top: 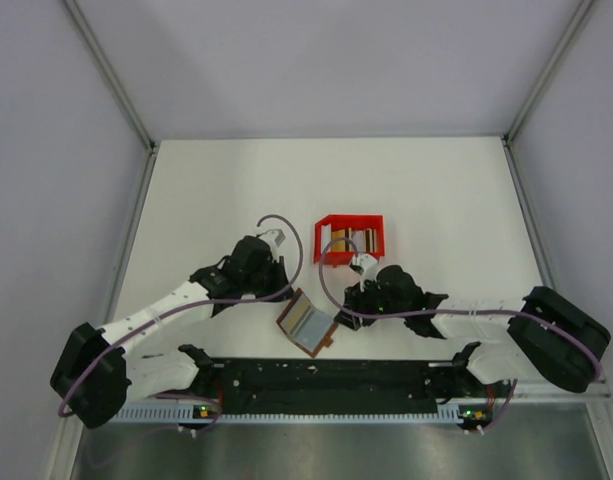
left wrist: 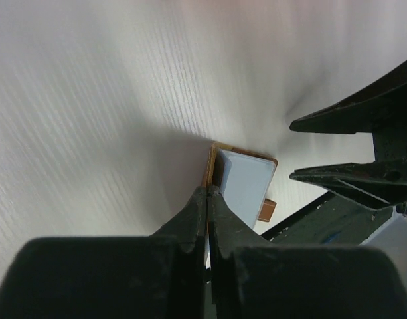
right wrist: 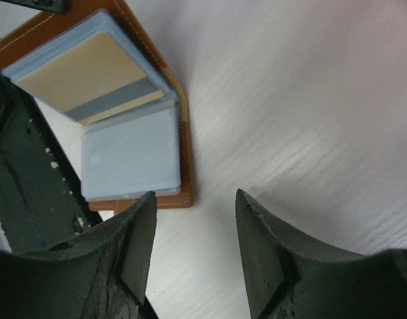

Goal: Put the credit cards into the card holder
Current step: Close the card holder at the center of the board.

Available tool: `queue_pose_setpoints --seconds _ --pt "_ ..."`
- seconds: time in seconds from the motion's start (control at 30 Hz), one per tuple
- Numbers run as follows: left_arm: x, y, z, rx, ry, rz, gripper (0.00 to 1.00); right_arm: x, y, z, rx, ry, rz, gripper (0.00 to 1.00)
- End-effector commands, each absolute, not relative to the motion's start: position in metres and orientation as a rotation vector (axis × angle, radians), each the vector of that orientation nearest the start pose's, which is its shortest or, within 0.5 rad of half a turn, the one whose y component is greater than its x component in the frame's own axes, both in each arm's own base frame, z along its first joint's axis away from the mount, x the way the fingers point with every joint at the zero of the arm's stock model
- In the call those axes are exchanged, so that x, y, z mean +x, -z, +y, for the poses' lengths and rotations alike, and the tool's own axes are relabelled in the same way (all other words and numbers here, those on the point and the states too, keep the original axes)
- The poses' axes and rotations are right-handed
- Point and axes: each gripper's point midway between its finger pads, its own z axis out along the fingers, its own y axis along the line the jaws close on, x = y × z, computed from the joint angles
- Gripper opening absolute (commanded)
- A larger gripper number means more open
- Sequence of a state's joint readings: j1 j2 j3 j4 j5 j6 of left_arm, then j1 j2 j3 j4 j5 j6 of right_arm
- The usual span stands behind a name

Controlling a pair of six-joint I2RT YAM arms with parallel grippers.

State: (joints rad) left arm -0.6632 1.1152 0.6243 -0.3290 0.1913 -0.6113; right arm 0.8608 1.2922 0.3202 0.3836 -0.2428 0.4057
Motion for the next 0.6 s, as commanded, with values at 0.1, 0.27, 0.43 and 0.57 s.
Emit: queue_pose_setpoints --seconds 0.1,0.27,0.43,0.57 --pt "0.214 -0.125 -0.23 0.13 0.817 2.379 0.0 0.145 -0.07 0.292 -0.677 -1.164 2.164 0.5" --pt "0.221 -0.142 -0.245 0.181 0.886 2.33 0.0 0.145 -0.06 0.287 -0.654 -1.123 2.225 0.49" --pt "0.212 -0.154 -0.267 0.242 1.061 2.311 0.13 0.139 -0.048 0.283 -0.614 -1.128 2.297 0.49" --pt "0.204 -0.144 -0.266 0.251 1.073 2.337 0.28 0.136 -0.044 0.28 -0.588 -1.13 2.32 0.5"
